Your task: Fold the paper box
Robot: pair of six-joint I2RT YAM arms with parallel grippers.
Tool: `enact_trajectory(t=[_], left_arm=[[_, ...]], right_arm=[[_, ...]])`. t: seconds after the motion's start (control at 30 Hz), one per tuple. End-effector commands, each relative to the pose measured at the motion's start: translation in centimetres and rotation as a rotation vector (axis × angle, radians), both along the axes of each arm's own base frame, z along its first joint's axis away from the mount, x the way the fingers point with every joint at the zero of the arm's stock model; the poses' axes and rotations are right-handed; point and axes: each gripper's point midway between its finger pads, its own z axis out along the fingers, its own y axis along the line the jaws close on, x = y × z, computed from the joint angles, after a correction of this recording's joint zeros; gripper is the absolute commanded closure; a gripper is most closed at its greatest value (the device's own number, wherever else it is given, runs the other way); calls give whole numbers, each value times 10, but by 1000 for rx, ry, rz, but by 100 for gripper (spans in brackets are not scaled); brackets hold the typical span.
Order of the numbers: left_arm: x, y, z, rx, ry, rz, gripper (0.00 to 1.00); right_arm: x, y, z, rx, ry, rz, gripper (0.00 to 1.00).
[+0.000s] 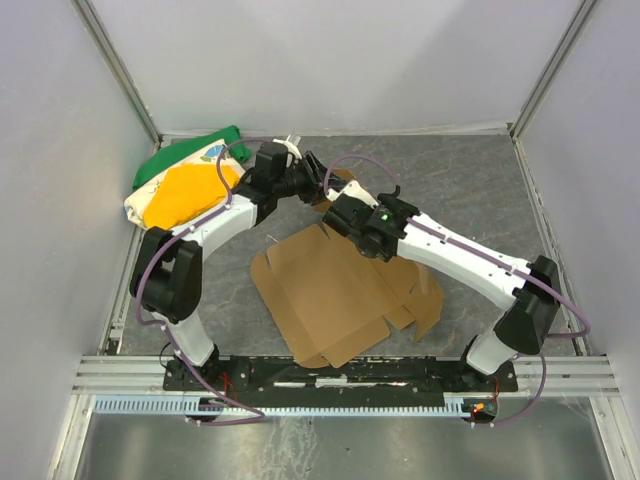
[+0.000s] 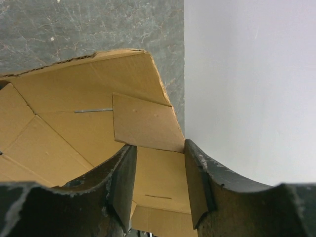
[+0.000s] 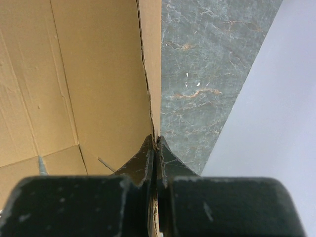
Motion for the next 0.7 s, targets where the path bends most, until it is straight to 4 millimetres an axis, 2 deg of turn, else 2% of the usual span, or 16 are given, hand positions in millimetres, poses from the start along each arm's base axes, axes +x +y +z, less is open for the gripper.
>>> enact_trajectory(t=[0.0,0.4,0.53,0.67], left_arm=[[-18,-12,6,-112,78,-25,48],[-25,-13,39,-395,147,46,46],[-31,-12,42,-429,169,37,42],[-40,-12,51,-602,247,15,41]], right_arm=[[-1,26,-3,126,-16,18,98],[1,28,-3,121,-56,12,98],[3,24,-2,111,-79,-6,98],[3,24,-2,122,-87,-8,98]])
